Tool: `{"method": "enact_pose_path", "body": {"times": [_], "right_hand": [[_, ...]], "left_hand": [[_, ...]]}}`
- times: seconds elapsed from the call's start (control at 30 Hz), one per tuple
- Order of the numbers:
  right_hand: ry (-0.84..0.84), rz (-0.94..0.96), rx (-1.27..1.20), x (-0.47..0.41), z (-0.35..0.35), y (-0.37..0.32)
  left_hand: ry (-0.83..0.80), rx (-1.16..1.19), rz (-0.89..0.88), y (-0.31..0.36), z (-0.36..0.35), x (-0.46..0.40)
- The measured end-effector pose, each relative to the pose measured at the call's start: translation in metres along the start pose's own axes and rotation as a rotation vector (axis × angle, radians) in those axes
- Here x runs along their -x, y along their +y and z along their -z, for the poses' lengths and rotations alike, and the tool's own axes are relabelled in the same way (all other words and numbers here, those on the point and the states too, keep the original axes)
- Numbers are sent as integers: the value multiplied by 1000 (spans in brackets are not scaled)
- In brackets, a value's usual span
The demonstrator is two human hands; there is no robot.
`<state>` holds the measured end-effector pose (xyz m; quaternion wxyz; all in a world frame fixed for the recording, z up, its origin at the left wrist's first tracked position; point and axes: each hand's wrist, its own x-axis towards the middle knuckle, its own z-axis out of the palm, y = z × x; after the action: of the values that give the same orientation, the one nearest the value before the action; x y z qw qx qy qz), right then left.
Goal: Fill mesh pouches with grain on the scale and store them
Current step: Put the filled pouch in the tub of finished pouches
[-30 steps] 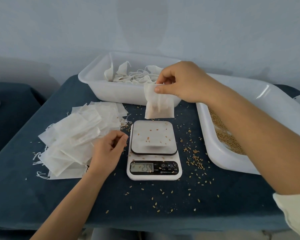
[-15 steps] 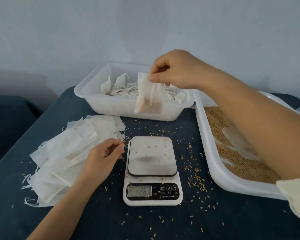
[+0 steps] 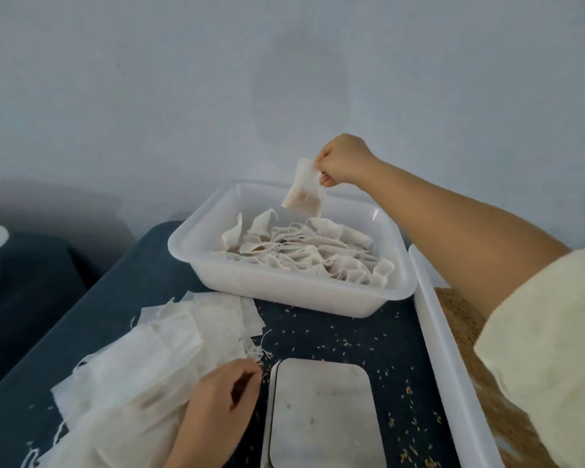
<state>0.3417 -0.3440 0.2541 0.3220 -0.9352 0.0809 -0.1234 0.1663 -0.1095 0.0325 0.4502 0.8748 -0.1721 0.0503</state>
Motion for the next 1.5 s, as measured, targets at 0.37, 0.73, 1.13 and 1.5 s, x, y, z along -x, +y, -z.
{"method": "enact_pose_path", "body": {"times": [0.37, 0.73, 1.13, 1.5], "right_hand": [[89, -79, 284, -50, -96, 70], [-79, 7, 210, -27, -94, 85], [-326, 363, -158, 114, -84, 4], [-600, 422, 170, 184, -162, -14]], "left_hand": [[3, -25, -16, -8, -5, -9], [3, 48, 89, -5, -4, -5], [95, -103, -270, 4, 3, 16], [137, -548, 323, -46, 99, 14]]}}
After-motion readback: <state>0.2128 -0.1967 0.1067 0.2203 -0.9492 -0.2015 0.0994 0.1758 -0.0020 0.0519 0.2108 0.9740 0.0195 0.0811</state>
